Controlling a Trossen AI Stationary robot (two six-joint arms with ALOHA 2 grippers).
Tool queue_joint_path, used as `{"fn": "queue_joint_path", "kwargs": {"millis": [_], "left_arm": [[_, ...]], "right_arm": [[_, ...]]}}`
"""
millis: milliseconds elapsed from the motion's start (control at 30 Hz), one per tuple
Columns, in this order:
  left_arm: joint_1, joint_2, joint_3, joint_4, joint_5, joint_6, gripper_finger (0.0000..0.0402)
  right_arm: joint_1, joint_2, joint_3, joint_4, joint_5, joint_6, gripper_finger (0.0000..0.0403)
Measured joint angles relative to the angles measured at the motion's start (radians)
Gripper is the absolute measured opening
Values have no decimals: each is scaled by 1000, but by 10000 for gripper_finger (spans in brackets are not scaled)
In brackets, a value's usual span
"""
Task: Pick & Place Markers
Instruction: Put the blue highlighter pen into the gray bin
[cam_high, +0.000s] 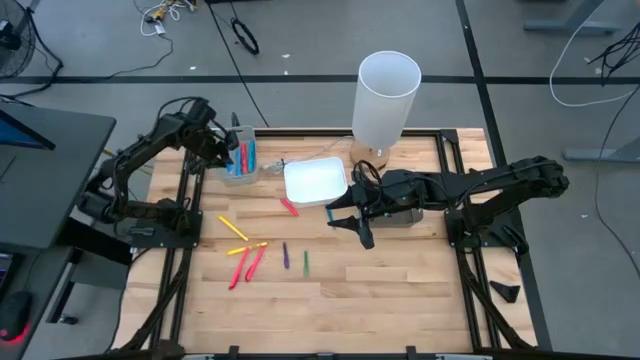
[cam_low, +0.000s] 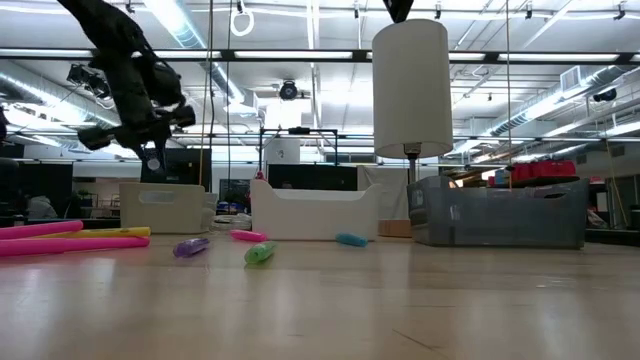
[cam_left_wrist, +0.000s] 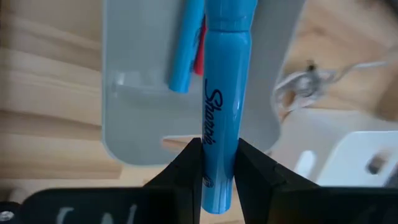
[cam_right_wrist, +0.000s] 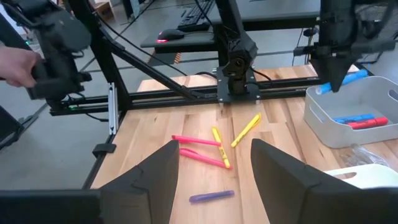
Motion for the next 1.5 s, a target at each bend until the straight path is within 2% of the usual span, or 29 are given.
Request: {"fn": "queue_joint_path", "kwargs": {"millis": [167,300,533,667,1000,1500], "left_arm": [[0,143,66,-4,-12,50,72],[0,261,170,-35,-58,99,72],[4,457,381,-247,-194,222,72],[3,515,456,-347,-267,252,72],[-5,520,456,-364,-305,249,72],[-54,520,240,-109,-328,165,71]], "right_arm": [[0,0,0,0,0,0,199],[0,0,0,-1,0,0,199],[-1,0,0,-36,0,0,199],[-10,0,0,-42,0,0,199],[-15,0,0,-44,3,0,199],[-15,0,0,-45,0,0,199]]}}
